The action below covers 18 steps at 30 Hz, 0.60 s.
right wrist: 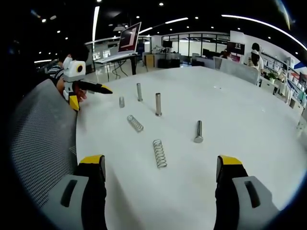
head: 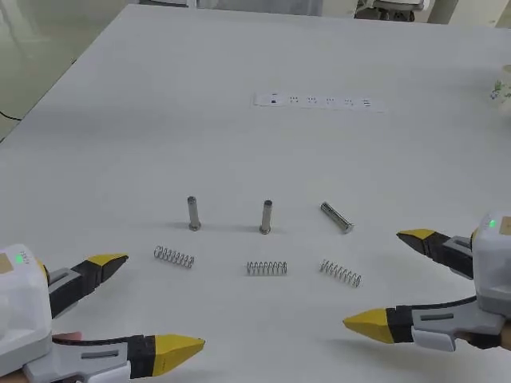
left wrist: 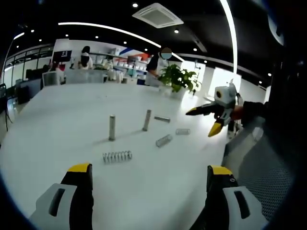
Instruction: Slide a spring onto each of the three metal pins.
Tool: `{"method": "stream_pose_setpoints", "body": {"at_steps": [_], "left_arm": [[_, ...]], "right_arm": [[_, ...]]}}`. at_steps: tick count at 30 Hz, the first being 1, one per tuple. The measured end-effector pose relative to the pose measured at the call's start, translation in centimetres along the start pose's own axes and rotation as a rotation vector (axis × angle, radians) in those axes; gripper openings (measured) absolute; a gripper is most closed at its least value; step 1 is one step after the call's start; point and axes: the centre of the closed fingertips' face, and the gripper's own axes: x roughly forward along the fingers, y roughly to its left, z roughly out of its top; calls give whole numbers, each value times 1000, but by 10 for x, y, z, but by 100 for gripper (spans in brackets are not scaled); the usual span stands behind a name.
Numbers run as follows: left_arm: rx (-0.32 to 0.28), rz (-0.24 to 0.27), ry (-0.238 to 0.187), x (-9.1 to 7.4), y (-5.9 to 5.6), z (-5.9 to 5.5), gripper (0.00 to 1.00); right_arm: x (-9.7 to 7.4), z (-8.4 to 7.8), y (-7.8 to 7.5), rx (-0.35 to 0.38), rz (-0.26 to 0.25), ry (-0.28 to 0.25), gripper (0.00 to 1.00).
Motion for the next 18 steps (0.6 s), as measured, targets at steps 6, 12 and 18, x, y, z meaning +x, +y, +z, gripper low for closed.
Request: {"method": "stream_pose_setpoints", "body": {"at_steps": [6, 12, 18], "left_arm": [[0, -2, 2, 1, 0, 0, 96], [0, -3, 3, 1, 0, -1, 95], [-2, -5, 4, 1, -1, -1, 95]], "right_arm": [[0, -1, 0, 1, 1, 2, 96], [0, -1, 0, 1, 1, 4, 96], [1, -2, 0, 1, 1, 7, 96]]}}
